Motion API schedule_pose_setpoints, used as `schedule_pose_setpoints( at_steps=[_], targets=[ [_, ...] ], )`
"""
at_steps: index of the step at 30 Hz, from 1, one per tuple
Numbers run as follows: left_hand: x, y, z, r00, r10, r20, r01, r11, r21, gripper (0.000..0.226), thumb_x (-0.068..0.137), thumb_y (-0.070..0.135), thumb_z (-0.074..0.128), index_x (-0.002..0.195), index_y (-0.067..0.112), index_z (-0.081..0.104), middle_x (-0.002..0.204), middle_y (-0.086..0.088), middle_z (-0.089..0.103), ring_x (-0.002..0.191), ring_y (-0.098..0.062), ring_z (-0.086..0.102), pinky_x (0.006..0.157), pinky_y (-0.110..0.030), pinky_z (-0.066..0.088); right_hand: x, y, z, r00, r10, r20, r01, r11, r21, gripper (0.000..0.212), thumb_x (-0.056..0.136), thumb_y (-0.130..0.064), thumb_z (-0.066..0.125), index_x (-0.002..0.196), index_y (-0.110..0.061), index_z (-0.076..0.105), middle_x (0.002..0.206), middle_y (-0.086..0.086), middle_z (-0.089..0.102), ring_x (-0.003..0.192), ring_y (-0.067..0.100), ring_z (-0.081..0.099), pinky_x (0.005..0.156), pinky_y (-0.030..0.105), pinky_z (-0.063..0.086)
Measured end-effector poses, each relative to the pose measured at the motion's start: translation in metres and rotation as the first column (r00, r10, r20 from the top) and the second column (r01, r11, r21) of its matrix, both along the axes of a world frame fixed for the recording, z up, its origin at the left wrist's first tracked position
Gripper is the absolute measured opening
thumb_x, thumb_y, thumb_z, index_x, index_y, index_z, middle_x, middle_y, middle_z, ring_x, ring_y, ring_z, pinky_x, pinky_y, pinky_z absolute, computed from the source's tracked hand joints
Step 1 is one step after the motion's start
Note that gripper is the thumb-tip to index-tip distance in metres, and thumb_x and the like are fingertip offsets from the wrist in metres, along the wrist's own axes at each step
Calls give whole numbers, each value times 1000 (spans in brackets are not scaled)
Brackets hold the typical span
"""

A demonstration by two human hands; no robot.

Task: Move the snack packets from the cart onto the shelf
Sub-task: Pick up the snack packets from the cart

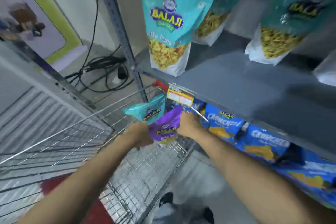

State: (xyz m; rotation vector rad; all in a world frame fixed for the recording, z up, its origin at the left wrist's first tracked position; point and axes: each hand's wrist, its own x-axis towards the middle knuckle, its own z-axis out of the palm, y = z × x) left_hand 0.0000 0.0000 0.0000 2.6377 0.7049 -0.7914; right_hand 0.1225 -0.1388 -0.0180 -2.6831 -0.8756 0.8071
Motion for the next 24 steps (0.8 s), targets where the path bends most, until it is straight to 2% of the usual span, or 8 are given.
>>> schedule_pose_setpoints(
  at_steps=[4,6,8,12,15,18,21,24],
  targets=[
    [-29,18,-78,960,83,-269,-133,976,-174,53,78,60,65,95,10,64,109,-12,69,97,-26,67,90,-32,53,21,4,-58,881,-318,-350,340,940,3,56,66,-21,75,118,-7,59,117,12,67,105,33,64,90,40,55],
    [-35,11,-102,928,364,-84,-362,822,-439,70,79,43,74,129,1,50,125,-14,59,110,-18,62,98,-34,48,22,7,-72,740,-352,-574,440,898,18,50,67,-20,83,109,-13,56,108,3,68,97,25,64,80,35,54],
    [-29,-1,-115,764,630,140,-392,626,-674,44,83,16,72,120,-3,57,97,-4,64,78,9,63,78,-22,50,25,15,-86,704,-310,-638,457,887,73,41,66,-26,87,97,-16,61,102,-3,71,96,20,67,77,32,54],
    [-12,-9,-125,469,842,266,-358,456,-815,19,92,15,60,111,16,65,103,5,70,84,15,63,83,-12,48,37,22,-151,753,-278,-597,479,853,207,94,26,-74,81,103,-22,69,100,-4,77,97,18,71,93,43,56],
    [-15,-6,-112,408,847,342,-323,484,-814,19,92,5,59,110,7,64,87,22,73,82,13,64,79,-9,48,24,16,-139,783,-250,-569,498,801,334,83,34,-80,77,94,-22,74,90,1,79,86,19,74,84,49,59],
    [-18,-2,-65,433,794,426,-245,559,-792,10,91,2,59,90,9,66,65,27,69,64,14,58,65,-6,46,0,7,-66,747,-263,-611,604,653,457,46,63,-42,85,89,-6,75,94,17,78,80,16,66,82,47,58],
    [-19,-1,-5,423,746,514,-155,619,-770,18,88,10,65,75,23,69,63,24,68,61,10,54,61,-9,47,-17,-8,-5,720,-178,-671,652,506,565,10,76,-13,79,86,-14,75,80,-7,77,75,6,65,71,23,57],
    [-10,-20,64,388,679,623,-5,678,-735,17,83,16,67,78,30,75,71,26,72,67,10,60,66,-10,51,-28,-29,56,726,-146,-671,675,339,656,11,77,-10,77,80,-21,74,67,-18,74,67,-2,66,66,17,54]
  ],
)
